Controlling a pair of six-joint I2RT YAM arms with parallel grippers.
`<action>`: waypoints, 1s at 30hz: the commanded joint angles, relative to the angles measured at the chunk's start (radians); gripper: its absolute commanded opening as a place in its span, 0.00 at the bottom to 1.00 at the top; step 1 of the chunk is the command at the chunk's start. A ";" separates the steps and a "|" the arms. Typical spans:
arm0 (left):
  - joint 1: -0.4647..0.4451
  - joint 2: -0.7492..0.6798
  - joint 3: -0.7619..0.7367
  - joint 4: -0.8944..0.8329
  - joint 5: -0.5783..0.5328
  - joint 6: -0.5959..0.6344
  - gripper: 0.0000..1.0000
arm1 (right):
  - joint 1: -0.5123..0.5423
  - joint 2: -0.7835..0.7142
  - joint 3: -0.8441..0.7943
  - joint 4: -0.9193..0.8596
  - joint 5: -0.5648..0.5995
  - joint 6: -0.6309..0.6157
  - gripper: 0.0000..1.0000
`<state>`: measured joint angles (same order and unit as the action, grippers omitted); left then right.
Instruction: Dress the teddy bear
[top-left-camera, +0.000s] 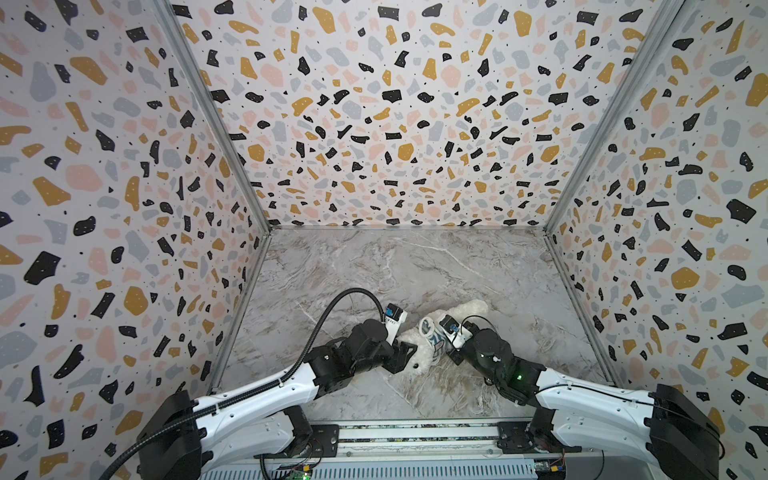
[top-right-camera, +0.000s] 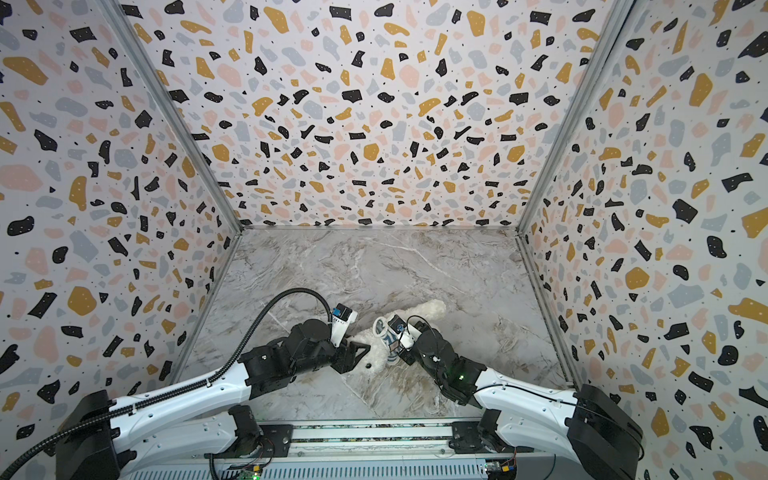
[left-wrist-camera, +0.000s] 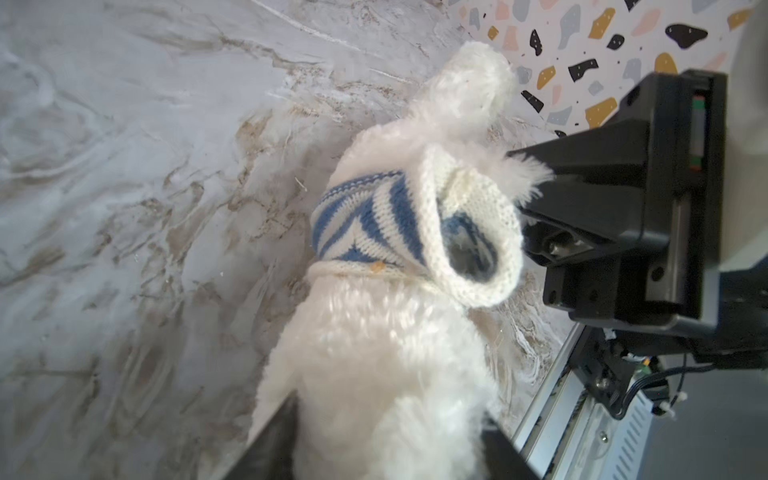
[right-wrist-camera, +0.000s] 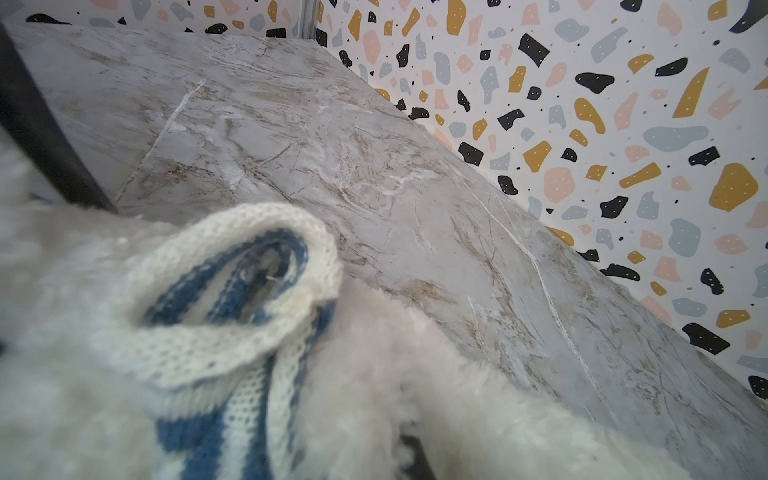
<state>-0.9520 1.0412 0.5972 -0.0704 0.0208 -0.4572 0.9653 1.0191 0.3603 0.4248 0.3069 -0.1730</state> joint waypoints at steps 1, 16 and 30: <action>0.002 0.000 -0.011 0.015 -0.043 0.019 0.35 | 0.005 -0.009 0.038 0.029 -0.004 0.034 0.00; -0.026 -0.055 -0.065 0.101 -0.161 0.179 0.00 | 0.004 -0.233 0.068 -0.222 -0.179 0.202 0.46; -0.112 -0.077 -0.119 0.182 -0.203 0.243 0.00 | 0.004 -0.114 0.222 -0.346 -0.316 0.290 0.14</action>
<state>-1.0527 0.9665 0.4828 0.0338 -0.1570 -0.2424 0.9665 0.8902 0.5308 0.1379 -0.0044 0.0879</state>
